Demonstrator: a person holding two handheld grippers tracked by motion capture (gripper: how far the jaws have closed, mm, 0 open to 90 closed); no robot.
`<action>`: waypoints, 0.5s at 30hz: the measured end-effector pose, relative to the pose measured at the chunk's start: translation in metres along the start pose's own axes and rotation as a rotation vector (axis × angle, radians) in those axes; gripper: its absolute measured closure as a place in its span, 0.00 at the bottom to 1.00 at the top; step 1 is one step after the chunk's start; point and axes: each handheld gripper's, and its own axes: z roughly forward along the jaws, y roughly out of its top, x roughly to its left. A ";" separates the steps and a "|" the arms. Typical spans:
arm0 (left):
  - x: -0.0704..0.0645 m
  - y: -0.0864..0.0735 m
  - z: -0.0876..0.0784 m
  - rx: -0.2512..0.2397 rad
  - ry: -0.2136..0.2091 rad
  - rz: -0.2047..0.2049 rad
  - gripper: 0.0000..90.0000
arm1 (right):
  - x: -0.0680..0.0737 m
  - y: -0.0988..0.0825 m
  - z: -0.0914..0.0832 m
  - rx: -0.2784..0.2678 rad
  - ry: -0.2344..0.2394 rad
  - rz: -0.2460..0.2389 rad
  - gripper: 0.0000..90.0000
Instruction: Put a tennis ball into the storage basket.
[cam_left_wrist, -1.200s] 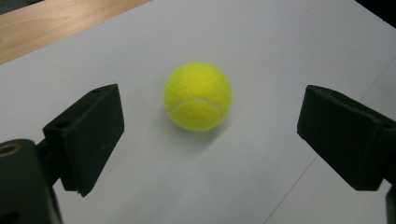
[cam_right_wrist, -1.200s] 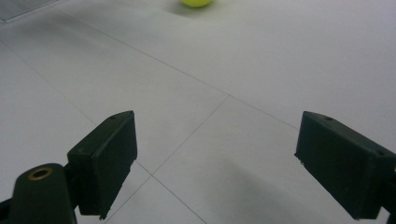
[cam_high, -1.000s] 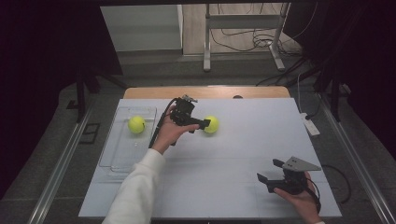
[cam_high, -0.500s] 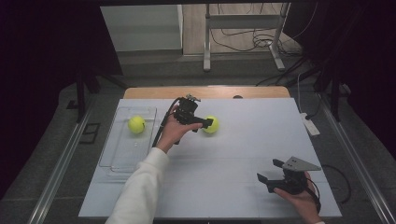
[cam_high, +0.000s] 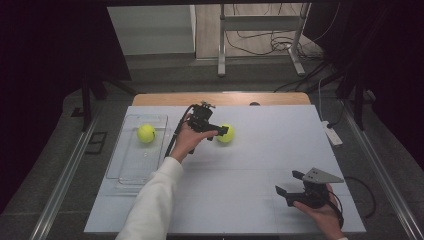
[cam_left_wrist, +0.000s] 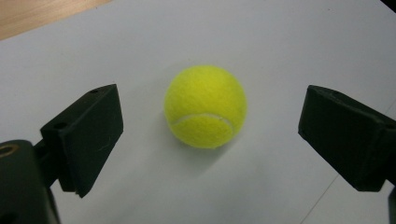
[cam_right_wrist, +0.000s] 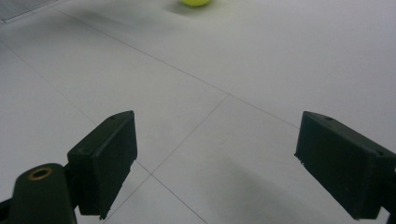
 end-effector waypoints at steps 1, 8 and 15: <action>0.000 0.000 0.001 -0.002 0.001 -0.007 0.08 | 0.000 0.000 0.000 0.000 0.000 0.000 0.14; 0.002 0.000 0.009 0.005 -0.003 -0.017 0.08 | 0.000 0.000 0.000 0.001 0.000 0.001 0.14; 0.004 -0.001 0.018 0.020 -0.010 -0.018 0.08 | -0.001 -0.001 0.000 0.002 -0.002 0.001 0.14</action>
